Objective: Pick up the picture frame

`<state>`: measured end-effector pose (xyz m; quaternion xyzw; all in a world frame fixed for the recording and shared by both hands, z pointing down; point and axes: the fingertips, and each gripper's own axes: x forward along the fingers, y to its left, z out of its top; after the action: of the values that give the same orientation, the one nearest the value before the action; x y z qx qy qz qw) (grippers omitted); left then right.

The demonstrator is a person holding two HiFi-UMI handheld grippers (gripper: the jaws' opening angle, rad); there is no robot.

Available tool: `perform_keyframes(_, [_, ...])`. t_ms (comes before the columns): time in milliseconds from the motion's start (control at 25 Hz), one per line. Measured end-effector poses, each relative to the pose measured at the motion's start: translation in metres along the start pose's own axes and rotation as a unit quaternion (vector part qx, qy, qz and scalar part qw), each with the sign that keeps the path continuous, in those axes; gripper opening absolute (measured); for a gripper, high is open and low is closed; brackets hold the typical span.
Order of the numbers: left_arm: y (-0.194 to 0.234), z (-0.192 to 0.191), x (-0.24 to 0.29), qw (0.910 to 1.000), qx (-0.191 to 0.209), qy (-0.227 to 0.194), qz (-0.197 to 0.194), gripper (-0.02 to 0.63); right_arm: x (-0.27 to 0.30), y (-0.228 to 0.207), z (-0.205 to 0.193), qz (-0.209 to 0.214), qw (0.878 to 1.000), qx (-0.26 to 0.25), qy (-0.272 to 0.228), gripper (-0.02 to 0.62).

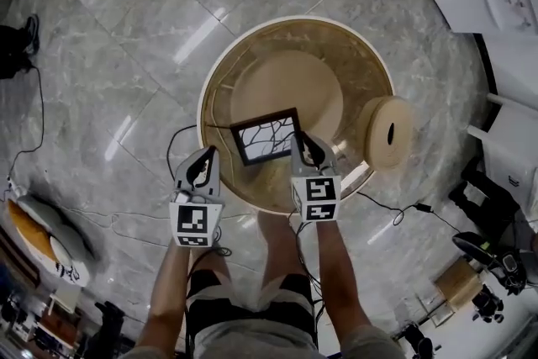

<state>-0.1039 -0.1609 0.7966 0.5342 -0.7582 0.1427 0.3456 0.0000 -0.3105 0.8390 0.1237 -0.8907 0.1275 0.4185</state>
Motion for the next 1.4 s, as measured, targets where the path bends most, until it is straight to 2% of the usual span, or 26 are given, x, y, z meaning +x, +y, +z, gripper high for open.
perform_keyframes(360, [-0.014,0.091,-0.057,0.9982,0.044,-0.040,-0.010,0.017,-0.092,-0.004,0.070,-0.036,0.997,0.025,-0.058,0.061])
perform_keyframes(760, [-0.040,0.210,-0.140,0.9899,0.099,-0.096,-0.033,0.017,-0.221,-0.005,0.162,-0.090,0.986,0.036,-0.134,0.061])
perform_keyframes(840, [-0.027,0.213,-0.166,0.9876,0.108,-0.108,-0.039,0.017,-0.239,0.019,0.173,-0.103,0.983,0.037,-0.151,0.061])
perform_keyframes(920, [0.003,0.201,-0.196,0.9809,0.118,-0.144,-0.058,0.017,-0.251,0.065,0.179,-0.136,0.974,0.028,-0.181,0.061])
perform_keyframes(1000, [0.043,0.170,-0.229,0.9703,0.128,-0.188,-0.083,0.017,-0.256,0.130,0.170,-0.177,0.961,0.016,-0.214,0.061])
perform_keyframes(1120, [0.087,0.122,-0.284,0.9618,0.138,-0.214,-0.101,0.017,-0.263,0.218,0.145,-0.202,0.951,0.014,-0.234,0.061])
perform_keyframes(1400, [0.077,0.154,-0.350,0.9445,0.166,-0.252,-0.130,0.017,-0.342,0.253,0.161,-0.248,0.926,0.027,-0.284,0.061])
